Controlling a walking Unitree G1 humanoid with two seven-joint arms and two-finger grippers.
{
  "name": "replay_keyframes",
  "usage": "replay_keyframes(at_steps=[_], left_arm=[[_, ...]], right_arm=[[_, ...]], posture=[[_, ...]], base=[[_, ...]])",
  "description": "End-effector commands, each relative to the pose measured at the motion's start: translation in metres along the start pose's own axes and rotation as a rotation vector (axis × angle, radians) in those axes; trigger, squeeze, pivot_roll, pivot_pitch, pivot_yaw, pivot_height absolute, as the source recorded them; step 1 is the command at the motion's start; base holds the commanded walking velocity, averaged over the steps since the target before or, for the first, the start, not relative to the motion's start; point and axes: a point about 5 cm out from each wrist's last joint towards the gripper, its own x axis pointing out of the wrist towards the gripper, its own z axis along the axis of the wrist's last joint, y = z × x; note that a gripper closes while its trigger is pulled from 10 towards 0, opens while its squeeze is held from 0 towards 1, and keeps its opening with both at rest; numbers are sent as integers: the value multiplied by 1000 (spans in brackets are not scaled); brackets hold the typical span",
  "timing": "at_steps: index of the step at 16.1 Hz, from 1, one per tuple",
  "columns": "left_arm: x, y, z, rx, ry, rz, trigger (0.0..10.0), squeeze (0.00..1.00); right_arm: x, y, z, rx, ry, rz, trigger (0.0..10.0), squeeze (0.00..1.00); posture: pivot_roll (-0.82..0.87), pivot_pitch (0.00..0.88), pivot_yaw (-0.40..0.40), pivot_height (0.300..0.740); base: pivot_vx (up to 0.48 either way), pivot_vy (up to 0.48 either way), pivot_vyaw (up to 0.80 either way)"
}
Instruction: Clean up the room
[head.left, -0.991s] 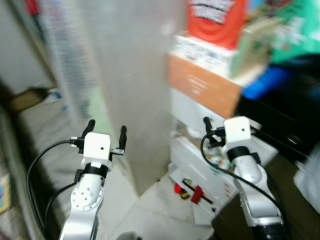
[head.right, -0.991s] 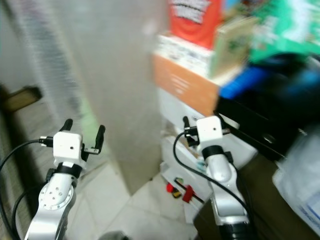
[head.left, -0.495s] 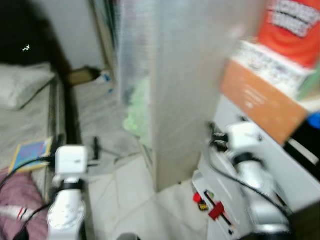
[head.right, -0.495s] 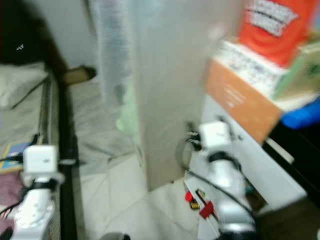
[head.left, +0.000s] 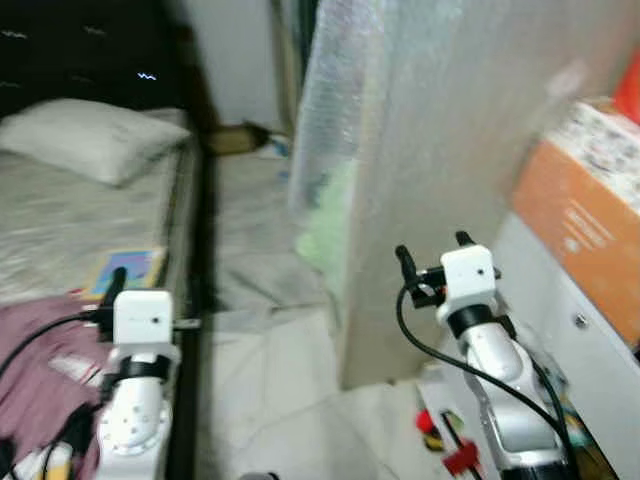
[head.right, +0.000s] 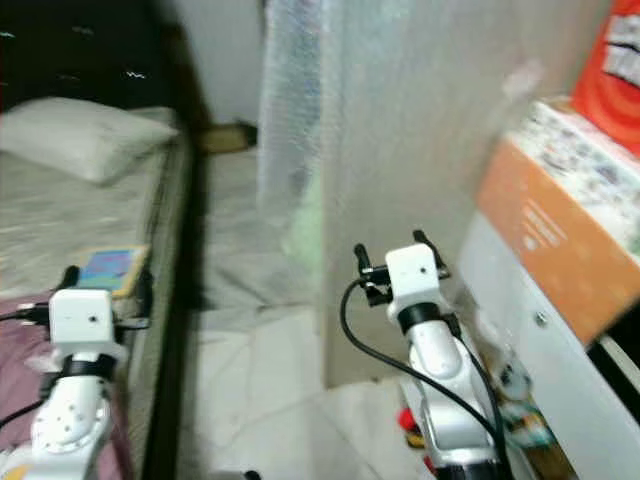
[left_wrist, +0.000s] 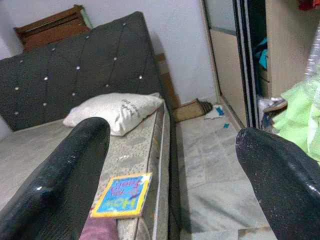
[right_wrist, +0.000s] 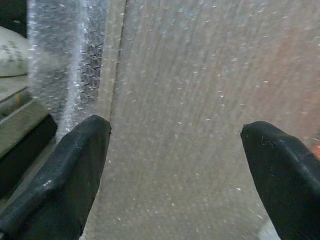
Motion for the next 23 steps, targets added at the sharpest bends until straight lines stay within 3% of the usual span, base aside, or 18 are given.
replay_keyframes(at_steps=[1,18,23], left_arm=[[1,2,3,10,-7,1,10000,0],[4,-5,5,-5,-7,-13,10000,0],[4,-5,5,-6,-6,-19,10000,0]], right_arm=[[0,-1,3,4,-9,3,10000,0],[4,11,8,48,-32,54,10000,0],[3,20,11,137,-40,113,10000,0]], posture=[[-49,0,4,740],[-46,12,3,740],[-45,14,4,740]], base=[[0,0,800],[0,0,800],[0,0,800]])
